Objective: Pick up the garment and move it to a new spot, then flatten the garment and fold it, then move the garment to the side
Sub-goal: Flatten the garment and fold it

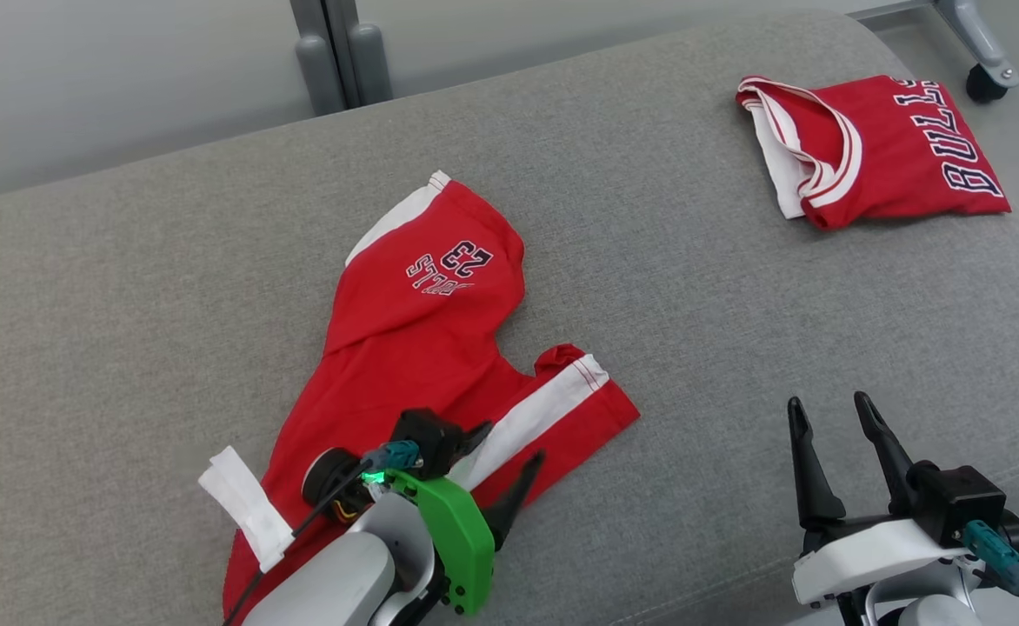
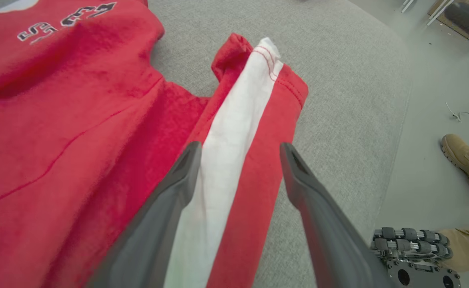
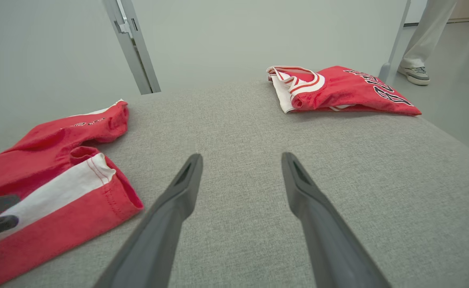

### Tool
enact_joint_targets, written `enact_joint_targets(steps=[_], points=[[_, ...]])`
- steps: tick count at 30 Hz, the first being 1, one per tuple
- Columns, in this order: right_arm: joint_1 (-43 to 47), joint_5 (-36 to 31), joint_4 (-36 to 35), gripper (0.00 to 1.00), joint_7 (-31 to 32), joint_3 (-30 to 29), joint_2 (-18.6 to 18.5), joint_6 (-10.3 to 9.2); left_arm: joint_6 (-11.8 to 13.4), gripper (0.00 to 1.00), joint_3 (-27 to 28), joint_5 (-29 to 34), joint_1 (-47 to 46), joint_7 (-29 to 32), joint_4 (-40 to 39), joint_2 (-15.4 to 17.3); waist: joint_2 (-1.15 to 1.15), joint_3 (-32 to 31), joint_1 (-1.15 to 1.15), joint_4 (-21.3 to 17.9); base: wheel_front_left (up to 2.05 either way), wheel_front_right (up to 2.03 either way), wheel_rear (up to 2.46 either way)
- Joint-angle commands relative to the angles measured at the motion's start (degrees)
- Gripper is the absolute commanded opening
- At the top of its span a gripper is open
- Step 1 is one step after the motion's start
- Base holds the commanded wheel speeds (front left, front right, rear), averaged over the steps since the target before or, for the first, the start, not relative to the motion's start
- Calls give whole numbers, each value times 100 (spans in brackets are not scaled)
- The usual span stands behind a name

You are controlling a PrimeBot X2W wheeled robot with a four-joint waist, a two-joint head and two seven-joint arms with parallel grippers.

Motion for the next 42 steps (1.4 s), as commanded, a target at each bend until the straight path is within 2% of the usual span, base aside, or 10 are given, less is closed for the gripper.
enact_joint_targets(steps=[1,2,4,7,18,19,20,21,30,42], points=[[23,61,1,100,0,-12,-8,-9,-29,100,-44,-14,-109,21,116,18,0,97,0,-103,0,0,0],[9,63,9,100,0,-14,-7,-9,-42,100,-60,1,-136,8,185,12,0,97,0,-107,0,0,0],[-45,62,18,100,0,-23,-8,-9,-69,46,-77,-53,-155,-11,322,-31,0,90,0,-110,0,0,0],[-104,76,13,100,0,-22,-8,-9,-85,0,-141,-21,-214,-85,480,-89,0,65,0,-96,0,0,0],[47,77,47,100,0,-34,-9,-9,28,0,-687,345,179,-318,140,-308,0,-101,0,-52,0,0,0],[52,84,53,100,0,-52,-8,-9,45,29,-755,386,225,-347,75,-320,0,-94,0,-52,0,0,0],[47,82,52,100,0,-51,-8,-9,80,79,-797,433,261,-385,44,-329,0,-83,0,-53,0,0,0],[38,80,53,100,0,-50,-7,-9,103,100,-870,506,306,-402,38,-343,0,-71,0,-57,0,0,0],[117,15,37,100,0,-115,-8,-9,108,100,-782,264,564,-898,-293,-434,0,-154,0,19,0,0,0],[434,-269,-222,100,0,-494,-9,-9,1520,100,1154,358,1781,-1354,-1951,466,0,-730,0,825,0,0,0]])
